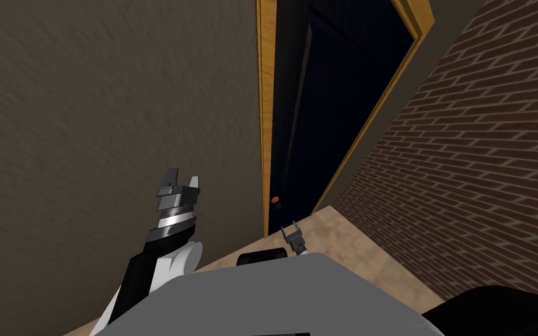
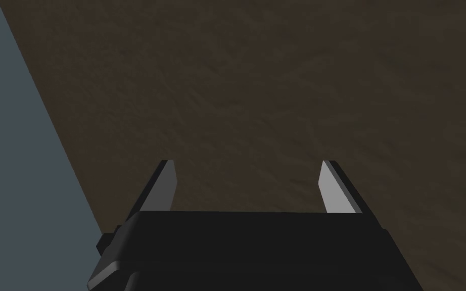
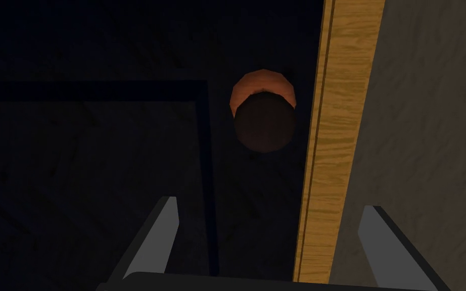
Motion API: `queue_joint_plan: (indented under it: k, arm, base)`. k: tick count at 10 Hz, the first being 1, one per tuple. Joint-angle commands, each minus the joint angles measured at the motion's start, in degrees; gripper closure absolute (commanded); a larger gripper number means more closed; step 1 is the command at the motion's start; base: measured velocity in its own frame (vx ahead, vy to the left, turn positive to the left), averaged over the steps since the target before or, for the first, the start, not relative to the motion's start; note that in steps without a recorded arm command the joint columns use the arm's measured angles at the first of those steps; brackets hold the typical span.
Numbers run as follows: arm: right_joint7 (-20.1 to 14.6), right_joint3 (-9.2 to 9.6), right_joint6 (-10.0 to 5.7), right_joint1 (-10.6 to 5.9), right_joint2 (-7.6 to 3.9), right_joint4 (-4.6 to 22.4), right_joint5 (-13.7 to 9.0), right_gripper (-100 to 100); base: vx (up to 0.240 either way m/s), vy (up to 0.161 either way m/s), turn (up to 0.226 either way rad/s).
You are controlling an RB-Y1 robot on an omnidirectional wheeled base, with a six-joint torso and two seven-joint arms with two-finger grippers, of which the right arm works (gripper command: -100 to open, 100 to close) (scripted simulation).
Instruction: Pull the door open
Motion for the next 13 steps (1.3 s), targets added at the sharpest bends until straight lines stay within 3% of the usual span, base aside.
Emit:
queue_joint_plan:
  k: [1,7,8,10,13]
  arm:
    - [-0.51,-0.90,-0.44,-0.76,-1.25,1.21,-0.64,-100]
    - [-2.95,-6.73,-3.64,-5.29,-7.70,9.66,-4.94,-100]
    - [-2.95,-6.73,-3.64,-5.29,-7.70,9.66,-4.94,-100]
    - [-3.96,-9.12,-4.95,-7.15,-10.07,13.12,-6.71,-100]
    - [-4.67,-10.81,-5.88,-8.46,-11.70,15.56,-7.95,-100]
  base:
    - [-0.109,0.148,0.098]
    - [-0.060,0.165,0.133]
    - [0.034,0.069,0.051]
    - [0.095,0.067,0.165]
    - [0.117,0.052,0.091]
